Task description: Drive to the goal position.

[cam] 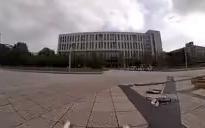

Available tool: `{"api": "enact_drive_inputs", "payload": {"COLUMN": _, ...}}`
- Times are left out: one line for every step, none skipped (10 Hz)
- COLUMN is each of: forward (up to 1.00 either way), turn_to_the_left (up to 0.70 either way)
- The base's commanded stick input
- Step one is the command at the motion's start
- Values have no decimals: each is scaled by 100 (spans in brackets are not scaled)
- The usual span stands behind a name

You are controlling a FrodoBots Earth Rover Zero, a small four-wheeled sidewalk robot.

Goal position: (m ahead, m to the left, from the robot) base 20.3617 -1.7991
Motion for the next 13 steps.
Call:
{"api": "enact_drive_inputs", "payload": {"forward": 70, "turn_to_the_left": 0}}
{"api": "enact_drive_inputs", "payload": {"forward": 70, "turn_to_the_left": -7}}
{"api": "enact_drive_inputs", "payload": {"forward": 70, "turn_to_the_left": -21}}
{"api": "enact_drive_inputs", "payload": {"forward": 70, "turn_to_the_left": -28}}
{"api": "enact_drive_inputs", "payload": {"forward": 70, "turn_to_the_left": -28}}
{"api": "enact_drive_inputs", "payload": {"forward": 70, "turn_to_the_left": -28}}
{"api": "enact_drive_inputs", "payload": {"forward": 70, "turn_to_the_left": -28}}
{"api": "enact_drive_inputs", "payload": {"forward": 70, "turn_to_the_left": -14}}
{"api": "enact_drive_inputs", "payload": {"forward": 70, "turn_to_the_left": 0}}
{"api": "enact_drive_inputs", "payload": {"forward": 70, "turn_to_the_left": 0}}
{"api": "enact_drive_inputs", "payload": {"forward": 70, "turn_to_the_left": 0}}
{"api": "enact_drive_inputs", "payload": {"forward": 70, "turn_to_the_left": 0}}
{"api": "enact_drive_inputs", "payload": {"forward": 70, "turn_to_the_left": 0}}
